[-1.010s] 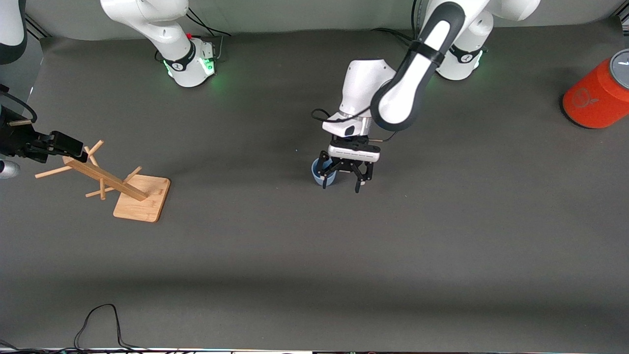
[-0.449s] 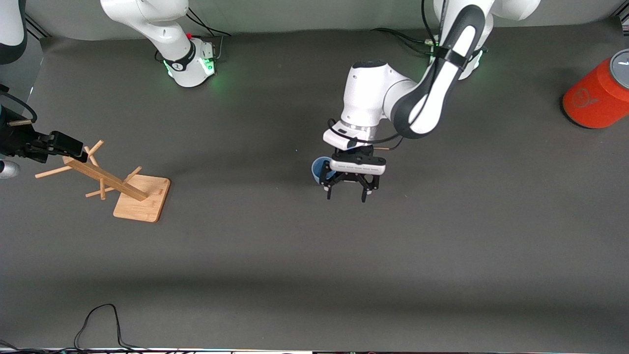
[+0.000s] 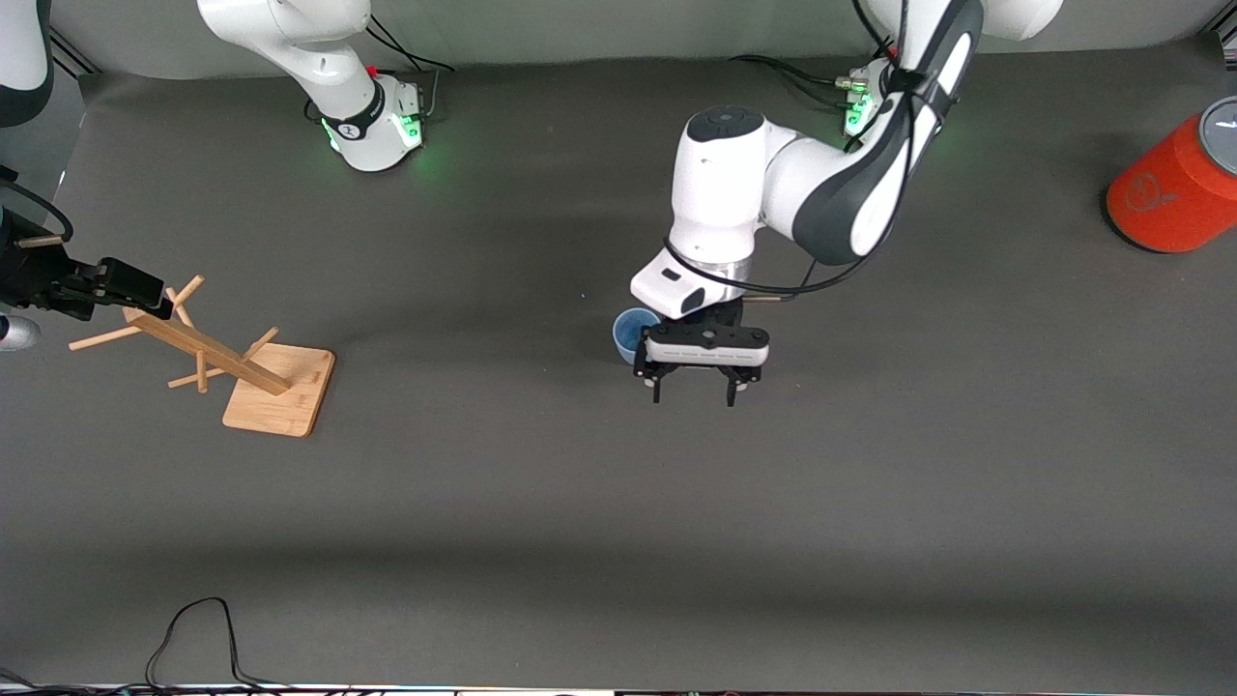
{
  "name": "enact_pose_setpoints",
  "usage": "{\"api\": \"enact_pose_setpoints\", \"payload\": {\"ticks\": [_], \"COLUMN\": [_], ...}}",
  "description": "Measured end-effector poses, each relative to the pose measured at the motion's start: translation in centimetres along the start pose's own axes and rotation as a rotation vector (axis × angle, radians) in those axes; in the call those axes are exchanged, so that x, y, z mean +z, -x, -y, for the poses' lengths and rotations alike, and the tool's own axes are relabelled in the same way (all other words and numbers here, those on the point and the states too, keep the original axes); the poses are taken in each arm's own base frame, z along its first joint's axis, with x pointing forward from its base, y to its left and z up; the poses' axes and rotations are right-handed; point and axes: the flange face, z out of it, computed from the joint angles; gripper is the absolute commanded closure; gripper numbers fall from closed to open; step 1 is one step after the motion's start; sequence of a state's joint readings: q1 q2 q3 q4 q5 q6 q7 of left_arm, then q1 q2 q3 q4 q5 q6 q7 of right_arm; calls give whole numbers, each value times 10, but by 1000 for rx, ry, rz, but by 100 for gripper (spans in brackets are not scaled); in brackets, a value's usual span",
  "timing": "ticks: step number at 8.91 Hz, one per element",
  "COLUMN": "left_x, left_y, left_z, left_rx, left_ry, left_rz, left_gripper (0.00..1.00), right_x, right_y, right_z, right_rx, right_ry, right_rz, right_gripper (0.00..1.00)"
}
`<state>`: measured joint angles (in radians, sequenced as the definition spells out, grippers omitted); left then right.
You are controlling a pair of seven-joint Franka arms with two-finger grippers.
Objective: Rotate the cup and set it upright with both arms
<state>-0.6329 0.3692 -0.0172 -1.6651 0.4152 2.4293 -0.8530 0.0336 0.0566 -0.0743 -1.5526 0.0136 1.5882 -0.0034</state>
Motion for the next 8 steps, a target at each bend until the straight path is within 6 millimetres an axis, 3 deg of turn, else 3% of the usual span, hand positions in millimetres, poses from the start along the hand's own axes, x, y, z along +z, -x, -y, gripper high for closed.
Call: {"api": "enact_pose_setpoints", "payload": {"ticks": [3,4,5,8], "left_x": [-21,-24,-32,-73], "left_y": [-58,-72,-87,-91], "left_z": [67,97,145,219], "left_rx": [64,74,69,59], "left_ry": [-62,-68,-81,-114], "left_rz": [159,202,263,381], "left_gripper": [0,0,0,0], "right_x": [0,0,0,0], "right_y": [0,0,0,0], "right_z": [0,0,0,0], "right_rx": [0,0,0,0], "right_ry": [0,0,0,0], "right_rz": [0,0,1,1], "right_gripper": [0,0,0,0]}}
